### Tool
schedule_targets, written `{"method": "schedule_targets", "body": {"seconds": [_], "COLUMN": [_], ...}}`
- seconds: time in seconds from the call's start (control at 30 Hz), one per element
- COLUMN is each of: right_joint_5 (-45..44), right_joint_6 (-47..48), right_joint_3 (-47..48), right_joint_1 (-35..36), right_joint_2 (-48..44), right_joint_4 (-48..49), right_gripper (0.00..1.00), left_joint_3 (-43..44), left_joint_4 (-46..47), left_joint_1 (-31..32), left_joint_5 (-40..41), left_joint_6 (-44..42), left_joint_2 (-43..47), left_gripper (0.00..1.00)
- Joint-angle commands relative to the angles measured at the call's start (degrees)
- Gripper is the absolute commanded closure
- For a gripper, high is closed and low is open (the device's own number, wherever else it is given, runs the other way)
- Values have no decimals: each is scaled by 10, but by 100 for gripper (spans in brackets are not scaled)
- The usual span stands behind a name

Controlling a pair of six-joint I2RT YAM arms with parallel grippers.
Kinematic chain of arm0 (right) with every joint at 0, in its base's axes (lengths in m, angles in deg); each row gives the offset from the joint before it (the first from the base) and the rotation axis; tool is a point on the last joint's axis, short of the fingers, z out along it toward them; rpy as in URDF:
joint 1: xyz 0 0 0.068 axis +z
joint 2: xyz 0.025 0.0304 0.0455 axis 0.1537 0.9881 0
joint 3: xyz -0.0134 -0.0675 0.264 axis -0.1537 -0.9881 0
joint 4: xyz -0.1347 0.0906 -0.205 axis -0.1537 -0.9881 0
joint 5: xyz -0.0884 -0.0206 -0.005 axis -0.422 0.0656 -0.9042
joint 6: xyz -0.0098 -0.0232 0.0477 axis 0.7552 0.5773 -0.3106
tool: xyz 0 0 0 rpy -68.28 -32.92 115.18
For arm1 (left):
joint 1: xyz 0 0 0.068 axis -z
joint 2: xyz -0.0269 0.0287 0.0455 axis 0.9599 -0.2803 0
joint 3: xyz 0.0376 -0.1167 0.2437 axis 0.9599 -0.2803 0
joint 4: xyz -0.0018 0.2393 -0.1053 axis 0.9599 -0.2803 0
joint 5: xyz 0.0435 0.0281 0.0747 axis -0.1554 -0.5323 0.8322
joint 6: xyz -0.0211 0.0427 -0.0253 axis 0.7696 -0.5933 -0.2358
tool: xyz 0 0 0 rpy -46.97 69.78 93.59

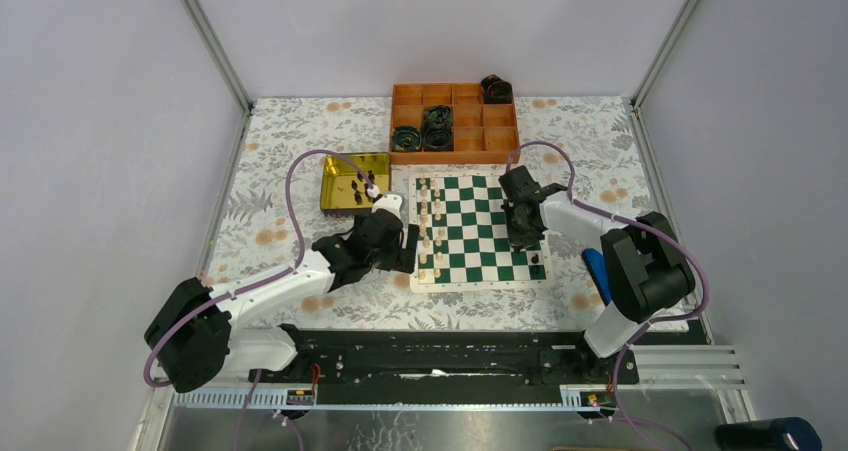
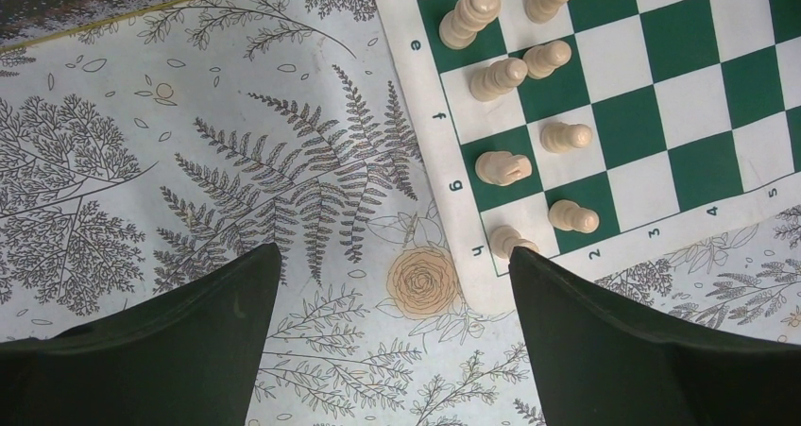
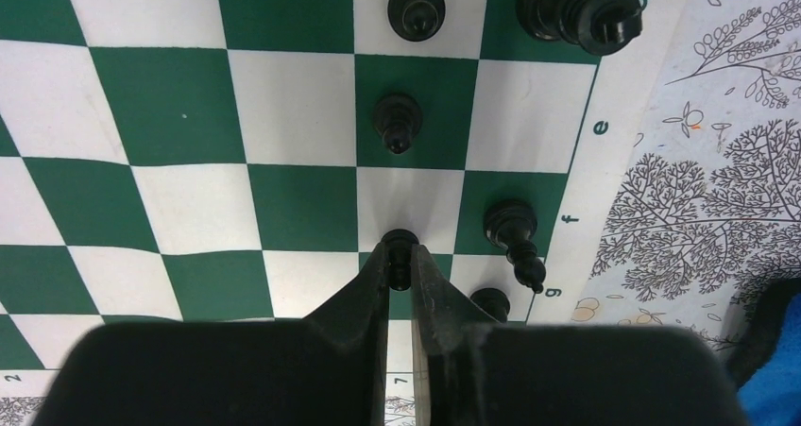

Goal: Set up the chess pieces on the board
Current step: Place the chess piece on the chessboard.

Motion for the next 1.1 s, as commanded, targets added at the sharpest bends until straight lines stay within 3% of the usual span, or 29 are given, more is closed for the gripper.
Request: {"method": "schedule_targets", "body": {"seconds": [0.0,1.07], "right_joint_5": [-5,1], "right_joint_6": [9,21], "right_joint_3": [22,38], "right_joint_1": [-8,-20], "right_joint_2": [10,18], "right_joint_4": [12,13], "right_gripper": [92,92], "left_joint_3": [14,15], "left_joint_4": [-8,-9], "left_joint_1": [5,6], "left_joint_5": [18,18], "left_joint_6": [-9,-7], "left_joint_2": [3,-7], "left_gripper": [1,1]}}
